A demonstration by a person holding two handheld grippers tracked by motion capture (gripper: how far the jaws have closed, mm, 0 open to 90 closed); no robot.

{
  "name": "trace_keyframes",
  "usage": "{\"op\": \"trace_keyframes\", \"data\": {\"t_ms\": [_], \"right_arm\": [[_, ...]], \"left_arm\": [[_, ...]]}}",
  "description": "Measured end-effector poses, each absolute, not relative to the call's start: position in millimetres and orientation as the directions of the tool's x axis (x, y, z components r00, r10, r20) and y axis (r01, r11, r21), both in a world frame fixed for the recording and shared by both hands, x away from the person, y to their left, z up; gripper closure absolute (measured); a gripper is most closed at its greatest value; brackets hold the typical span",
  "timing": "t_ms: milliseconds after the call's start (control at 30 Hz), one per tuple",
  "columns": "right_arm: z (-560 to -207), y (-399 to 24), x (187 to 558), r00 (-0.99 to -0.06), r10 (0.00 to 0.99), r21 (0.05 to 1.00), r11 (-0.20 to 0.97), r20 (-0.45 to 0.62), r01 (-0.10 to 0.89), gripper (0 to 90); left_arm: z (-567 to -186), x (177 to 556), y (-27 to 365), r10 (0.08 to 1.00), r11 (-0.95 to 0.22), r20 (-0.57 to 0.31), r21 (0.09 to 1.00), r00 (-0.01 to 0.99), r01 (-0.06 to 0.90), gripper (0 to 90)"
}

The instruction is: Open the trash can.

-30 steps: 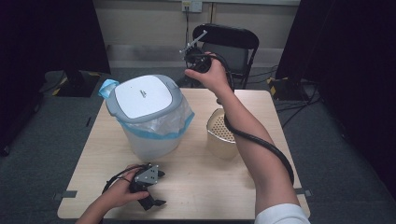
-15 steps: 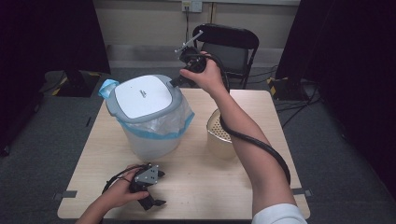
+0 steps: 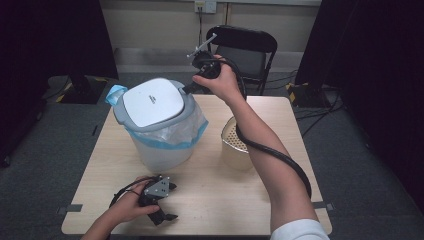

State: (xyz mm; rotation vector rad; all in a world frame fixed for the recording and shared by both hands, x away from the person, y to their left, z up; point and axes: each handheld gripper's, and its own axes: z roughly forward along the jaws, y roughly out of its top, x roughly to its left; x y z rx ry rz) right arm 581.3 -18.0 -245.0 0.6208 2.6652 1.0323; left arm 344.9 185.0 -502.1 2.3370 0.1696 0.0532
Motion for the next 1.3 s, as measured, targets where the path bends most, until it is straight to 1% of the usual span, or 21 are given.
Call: {"op": "trace_keyframes", "data": {"t_ms": [100,133,267,333,367,433,467,500,600,700,967,1100,1200,1300], "right_arm": [[-244.3,-17.9,580.9,-0.889,0.452,0.675,0.677,-0.068,0.293,26.8],[-243.2,-18.5,580.5,-0.891,0.451,0.675,0.675,-0.058,0.298,28.8],[-243.2,-19.2,580.2,-0.888,0.456,0.677,0.671,-0.055,0.303,27.6],[-244.3,-21.4,580.6,-0.887,0.461,0.690,0.655,-0.041,0.308,24.4],[-244.9,-28.0,581.0,-0.886,0.464,0.713,0.624,-0.010,0.318,24.2],[-245.2,-30.9,581.2,-0.884,0.467,0.719,0.617,-0.006,0.321,23.5],[-245.0,-39.4,580.2,-0.877,0.480,0.728,0.602,-0.002,0.327,18.7],[-245.0,-39.4,580.2,-0.877,0.480,0.728,0.602,-0.002,0.327,18.7],[-245.0,-53.1,578.1,-0.878,0.478,0.752,0.570,0.022,0.330,14.0],[-245.4,-68.3,572.6,-0.880,0.474,0.765,0.554,0.036,0.330,14.4],[-252.9,-92.1,559.7,-0.874,0.485,0.766,0.554,0.021,0.326,17.1],[-259.5,-105.3,552.5,-0.874,0.486,0.769,0.561,-0.005,0.307,17.9],[-262.3,-109.6,550.3,-0.874,0.486,0.766,0.564,-0.005,0.309,17.8],[-268.1,-117.9,546.4,-0.873,0.487,0.762,0.577,-0.033,0.293,17.9]], "left_arm": [[-502.3,344.8,185.0,0.138,-0.689,-0.016,0.717,0.990,0.107,0.0],[-502.2,344.8,184.9,0.137,-0.690,-0.015,0.716,0.990,0.106,0.0],[-502.4,344.8,184.8,0.138,-0.688,-0.017,0.718,0.990,0.108,0.0],[-502.3,344.9,184.9,0.137,-0.689,-0.016,0.717,0.990,0.107,0.0],[-502.2,344.9,184.9,0.137,-0.689,-0.015,0.717,0.990,0.106,0.0],[-502.2,344.8,184.9,0.137,-0.689,-0.014,0.717,0.990,0.106,0.0],[-502.3,345.0,184.9,0.137,-0.689,-0.015,0.717,0.991,0.106,0.0],[-502.2,344.9,184.9,0.137,-0.689,-0.013,0.717,0.991,0.105,0.0],[-502.3,345.0,184.9,0.137,-0.689,-0.013,0.717,0.990,0.105,0.0],[-502.2,344.9,184.9,0.137,-0.689,-0.013,0.717,0.990,0.105,0.0],[-502.2,344.9,184.9,0.137,-0.689,-0.014,0.717,0.990,0.105,0.0],[-502.0,345.2,185.0,0.136,-0.690,-0.006,0.717,0.991,0.099,0.0],[-502.0,345.2,185.0,0.136,-0.690,-0.006,0.717,0.991,0.099,0.0],[-502.1,345.2,185.0,0.136,-0.690,-0.006,0.717,0.991,0.099,0.0]]}}
